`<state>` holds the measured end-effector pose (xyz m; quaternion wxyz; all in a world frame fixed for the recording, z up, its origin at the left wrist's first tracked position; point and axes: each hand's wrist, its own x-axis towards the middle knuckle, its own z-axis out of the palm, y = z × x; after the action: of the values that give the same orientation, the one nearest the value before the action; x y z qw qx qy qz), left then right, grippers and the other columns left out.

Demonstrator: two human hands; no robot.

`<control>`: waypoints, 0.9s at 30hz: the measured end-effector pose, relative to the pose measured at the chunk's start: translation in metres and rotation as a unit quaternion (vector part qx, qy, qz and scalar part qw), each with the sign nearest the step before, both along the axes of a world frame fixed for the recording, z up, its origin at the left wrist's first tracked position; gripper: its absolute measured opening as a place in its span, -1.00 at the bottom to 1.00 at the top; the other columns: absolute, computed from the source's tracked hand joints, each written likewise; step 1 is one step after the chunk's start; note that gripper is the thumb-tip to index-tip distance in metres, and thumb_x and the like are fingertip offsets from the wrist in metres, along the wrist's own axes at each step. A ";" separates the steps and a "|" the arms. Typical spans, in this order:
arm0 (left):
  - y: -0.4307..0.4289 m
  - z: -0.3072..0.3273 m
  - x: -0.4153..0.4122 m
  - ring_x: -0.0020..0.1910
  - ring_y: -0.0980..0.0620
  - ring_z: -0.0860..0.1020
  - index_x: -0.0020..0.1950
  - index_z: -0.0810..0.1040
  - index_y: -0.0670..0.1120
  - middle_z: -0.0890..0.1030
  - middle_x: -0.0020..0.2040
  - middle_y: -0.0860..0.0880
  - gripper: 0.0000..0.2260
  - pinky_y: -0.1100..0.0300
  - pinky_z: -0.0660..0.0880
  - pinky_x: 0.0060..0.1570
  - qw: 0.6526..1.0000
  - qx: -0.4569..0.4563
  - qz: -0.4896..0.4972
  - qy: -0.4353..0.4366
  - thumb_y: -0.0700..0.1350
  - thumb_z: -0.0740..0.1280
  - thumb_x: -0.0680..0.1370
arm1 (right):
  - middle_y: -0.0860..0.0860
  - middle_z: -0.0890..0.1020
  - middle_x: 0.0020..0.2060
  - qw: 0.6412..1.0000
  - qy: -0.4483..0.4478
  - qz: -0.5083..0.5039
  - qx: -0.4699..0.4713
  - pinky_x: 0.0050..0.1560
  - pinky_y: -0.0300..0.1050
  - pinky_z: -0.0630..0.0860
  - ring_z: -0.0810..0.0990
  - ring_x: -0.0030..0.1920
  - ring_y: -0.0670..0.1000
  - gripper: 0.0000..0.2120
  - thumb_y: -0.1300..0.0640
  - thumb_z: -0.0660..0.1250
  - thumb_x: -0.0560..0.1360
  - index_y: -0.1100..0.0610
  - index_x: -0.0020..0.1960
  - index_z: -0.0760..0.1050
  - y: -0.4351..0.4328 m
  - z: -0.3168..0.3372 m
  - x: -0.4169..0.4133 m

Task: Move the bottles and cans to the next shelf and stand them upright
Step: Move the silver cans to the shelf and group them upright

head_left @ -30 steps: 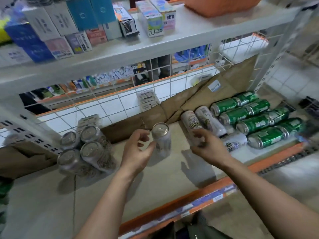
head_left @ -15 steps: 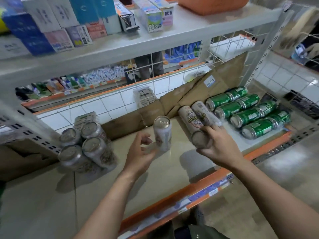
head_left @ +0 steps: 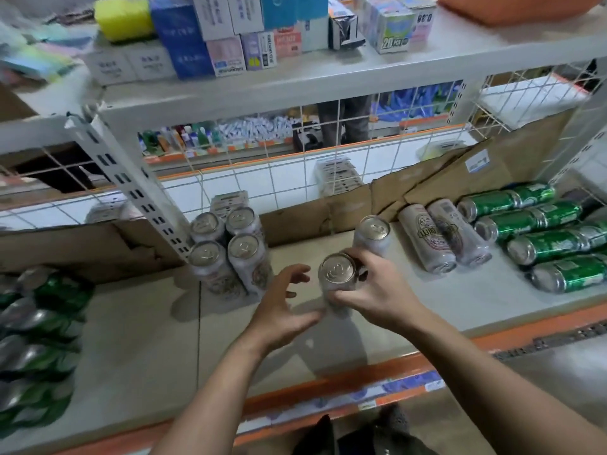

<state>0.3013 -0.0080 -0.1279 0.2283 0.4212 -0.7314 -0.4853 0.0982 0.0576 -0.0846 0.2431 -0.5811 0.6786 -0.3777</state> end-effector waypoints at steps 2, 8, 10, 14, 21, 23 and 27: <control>0.000 -0.002 0.006 0.30 0.20 0.49 0.31 0.41 0.31 0.54 0.25 0.16 -0.40 0.12 0.48 0.23 1.000 -0.005 0.009 -0.003 0.13 0.52 0.30 | -0.15 0.68 -0.04 1.000 0.003 -0.001 0.017 -0.05 -0.22 0.56 0.62 -0.03 -0.20 -0.51 -0.07 0.54 0.26 -0.02 0.16 0.58 -0.004 0.000 0.000; 0.002 -0.007 0.008 0.29 0.22 0.49 0.29 0.41 0.32 0.54 0.27 0.11 -0.40 0.22 0.45 0.19 1.000 -0.005 0.030 0.003 0.09 0.54 0.31 | -0.14 0.65 -0.01 1.000 -0.002 0.012 0.022 -0.03 -0.25 0.52 0.59 -0.01 -0.22 -0.49 0.01 0.62 0.32 0.01 0.19 0.53 -0.003 0.000 -0.005; 0.003 -0.006 0.003 0.29 0.24 0.49 0.30 0.41 0.30 0.53 0.26 0.11 -0.40 0.20 0.46 0.21 1.000 -0.006 0.027 0.006 0.08 0.55 0.32 | -0.14 0.62 0.06 0.999 0.030 0.016 0.015 0.00 -0.23 0.52 0.57 0.01 -0.19 -0.39 -0.12 0.60 0.33 0.03 0.28 0.49 0.004 0.001 -0.008; 0.007 -0.008 -0.017 0.29 0.26 0.48 0.34 0.41 0.24 0.54 0.27 0.20 -0.36 0.17 0.48 0.25 1.000 0.010 0.017 0.015 0.09 0.60 0.32 | -0.11 0.59 -0.08 0.993 0.020 -0.072 -0.089 -0.19 -0.21 0.46 0.54 -0.16 -0.06 -0.57 -0.22 0.41 0.43 0.00 0.18 0.51 0.025 0.003 -0.031; 0.016 -0.015 -0.057 0.15 0.25 0.60 0.38 0.42 0.03 0.63 0.20 0.17 -0.29 0.42 0.51 0.00 0.989 0.095 0.073 0.093 -0.29 0.65 0.34 | -0.11 0.42 0.37 0.988 -0.103 -0.086 0.074 0.21 -0.20 0.38 0.43 0.31 -0.10 -0.08 -0.12 0.52 0.27 0.01 0.54 0.24 0.007 -0.028 -0.083; 0.016 -0.022 -0.064 0.15 0.16 0.64 0.35 0.49 -0.01 0.68 0.16 0.11 -0.34 0.32 0.56 -0.01 0.986 0.108 0.082 0.097 -0.31 0.64 0.33 | -0.13 0.44 0.41 0.984 -0.142 -0.041 0.100 0.18 -0.38 0.36 0.42 0.37 -0.14 -0.05 -0.05 0.63 0.28 -0.07 0.54 0.23 -0.006 -0.039 -0.086; 0.016 -0.030 -0.074 0.07 0.02 0.70 0.26 0.60 -0.14 0.74 0.08 -0.06 -0.44 0.19 0.61 -0.02 0.980 0.115 0.132 0.094 -0.32 0.65 0.31 | -0.14 0.62 0.19 0.979 -0.183 -0.023 0.088 0.07 -0.30 0.54 0.60 0.16 -0.10 -0.29 0.12 0.67 0.30 -0.04 0.36 0.43 -0.030 -0.052 -0.084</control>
<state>0.2276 0.0083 -0.1580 0.3085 0.4902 -0.5840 -0.5688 0.0141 0.0276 -0.1369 0.4042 -0.4629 0.6666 -0.4217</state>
